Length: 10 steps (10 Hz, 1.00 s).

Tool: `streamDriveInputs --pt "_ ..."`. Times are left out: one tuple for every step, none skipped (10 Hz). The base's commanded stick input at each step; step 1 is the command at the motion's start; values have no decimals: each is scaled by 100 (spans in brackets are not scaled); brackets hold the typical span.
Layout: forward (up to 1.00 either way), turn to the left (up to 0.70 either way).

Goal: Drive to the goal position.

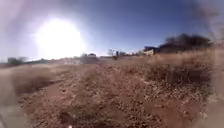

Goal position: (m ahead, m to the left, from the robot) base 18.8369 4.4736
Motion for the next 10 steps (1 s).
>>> streamDriveInputs --pt "50 0" --pt "50 0" --pt "50 0" --pt "50 0" --pt "50 0" --pt "50 0" --pt "50 0" --pt "50 0" --pt "50 0" --pt "50 0"
